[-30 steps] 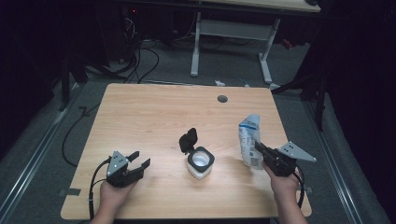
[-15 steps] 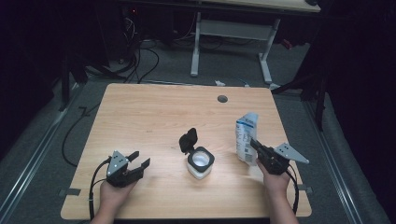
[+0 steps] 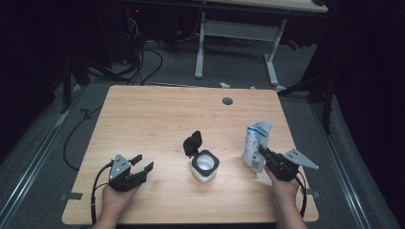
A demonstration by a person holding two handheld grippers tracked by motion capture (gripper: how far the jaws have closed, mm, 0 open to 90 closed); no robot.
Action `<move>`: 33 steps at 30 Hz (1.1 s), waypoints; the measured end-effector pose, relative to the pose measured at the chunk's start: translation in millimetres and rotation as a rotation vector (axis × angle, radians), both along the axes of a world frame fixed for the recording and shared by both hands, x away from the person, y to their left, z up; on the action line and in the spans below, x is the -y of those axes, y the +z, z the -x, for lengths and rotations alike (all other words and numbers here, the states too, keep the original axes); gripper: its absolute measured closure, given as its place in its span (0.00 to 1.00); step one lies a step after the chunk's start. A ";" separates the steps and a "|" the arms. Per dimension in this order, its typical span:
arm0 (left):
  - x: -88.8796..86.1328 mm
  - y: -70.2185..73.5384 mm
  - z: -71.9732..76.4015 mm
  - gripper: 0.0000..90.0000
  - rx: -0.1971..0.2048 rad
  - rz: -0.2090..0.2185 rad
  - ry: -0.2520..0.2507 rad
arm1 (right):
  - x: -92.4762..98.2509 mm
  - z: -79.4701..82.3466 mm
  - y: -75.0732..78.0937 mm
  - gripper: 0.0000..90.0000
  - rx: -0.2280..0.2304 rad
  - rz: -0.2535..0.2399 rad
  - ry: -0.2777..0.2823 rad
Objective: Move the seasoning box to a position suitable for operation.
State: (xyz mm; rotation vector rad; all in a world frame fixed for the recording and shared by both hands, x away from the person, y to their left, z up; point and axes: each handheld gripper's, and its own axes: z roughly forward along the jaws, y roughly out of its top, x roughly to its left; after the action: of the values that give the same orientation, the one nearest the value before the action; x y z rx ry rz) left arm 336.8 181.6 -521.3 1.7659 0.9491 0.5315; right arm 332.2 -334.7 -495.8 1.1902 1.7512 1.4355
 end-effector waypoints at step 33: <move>1.4 0.0 0.4 0.49 -0.009 -0.003 -0.009 | 0.7 18.1 -2.6 0.70 -0.083 0.070 -0.019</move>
State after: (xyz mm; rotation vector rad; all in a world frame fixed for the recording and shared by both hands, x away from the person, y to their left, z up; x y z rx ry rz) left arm 336.4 180.3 -521.3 1.7759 0.9470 0.5203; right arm 314.0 -335.4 -498.4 1.2422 1.8253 1.3197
